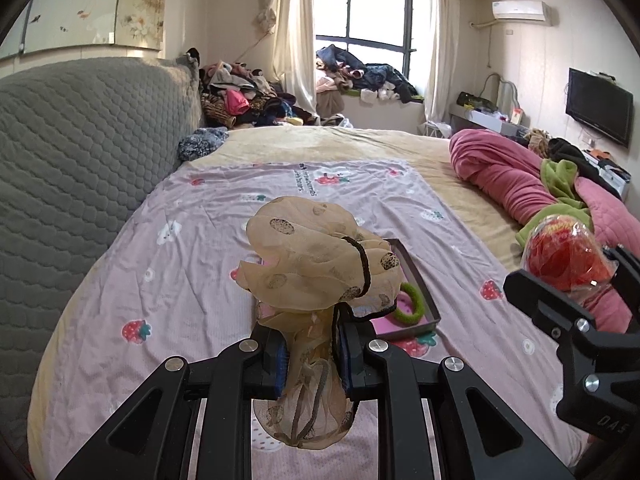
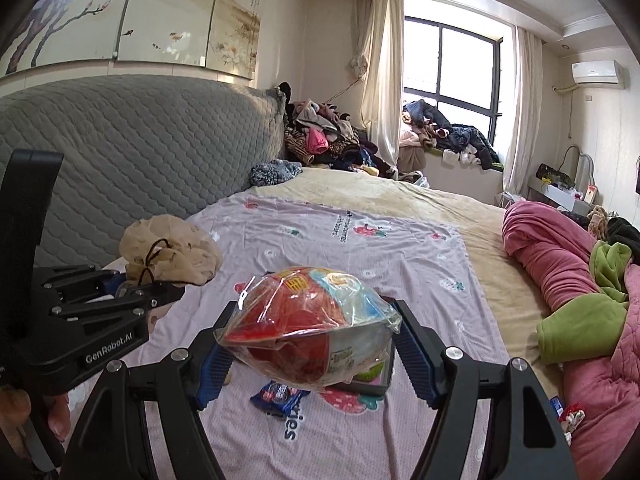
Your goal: Organize objects
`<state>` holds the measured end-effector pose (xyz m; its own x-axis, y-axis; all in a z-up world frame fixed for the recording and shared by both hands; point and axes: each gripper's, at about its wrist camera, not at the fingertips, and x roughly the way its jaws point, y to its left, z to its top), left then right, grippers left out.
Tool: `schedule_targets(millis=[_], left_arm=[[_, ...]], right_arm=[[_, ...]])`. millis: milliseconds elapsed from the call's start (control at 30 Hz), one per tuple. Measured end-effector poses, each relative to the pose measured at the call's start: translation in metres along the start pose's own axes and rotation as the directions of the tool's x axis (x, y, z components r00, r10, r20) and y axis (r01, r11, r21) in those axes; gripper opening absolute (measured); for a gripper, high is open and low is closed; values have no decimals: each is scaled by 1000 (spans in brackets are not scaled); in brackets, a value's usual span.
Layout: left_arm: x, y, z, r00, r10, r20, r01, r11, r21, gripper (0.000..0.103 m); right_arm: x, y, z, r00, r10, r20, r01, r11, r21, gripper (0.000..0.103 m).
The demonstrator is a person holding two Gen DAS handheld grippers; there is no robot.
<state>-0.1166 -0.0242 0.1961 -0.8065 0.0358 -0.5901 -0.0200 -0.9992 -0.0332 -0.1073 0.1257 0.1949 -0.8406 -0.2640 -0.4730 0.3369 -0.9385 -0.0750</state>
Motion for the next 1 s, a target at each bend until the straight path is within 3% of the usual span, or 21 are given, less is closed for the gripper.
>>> schedule_targets(millis=[400,1000], left_arm=[[28,-7,29,1000,1,5,-1,1000,11,20],[112,0,89,1000,13,22,-13,1000,11,20]], right_arm=[[28,-15,27,1000,-7,23,7,1000,8,73],[99,-37,62,998,-18,57,18,1000,1,73]])
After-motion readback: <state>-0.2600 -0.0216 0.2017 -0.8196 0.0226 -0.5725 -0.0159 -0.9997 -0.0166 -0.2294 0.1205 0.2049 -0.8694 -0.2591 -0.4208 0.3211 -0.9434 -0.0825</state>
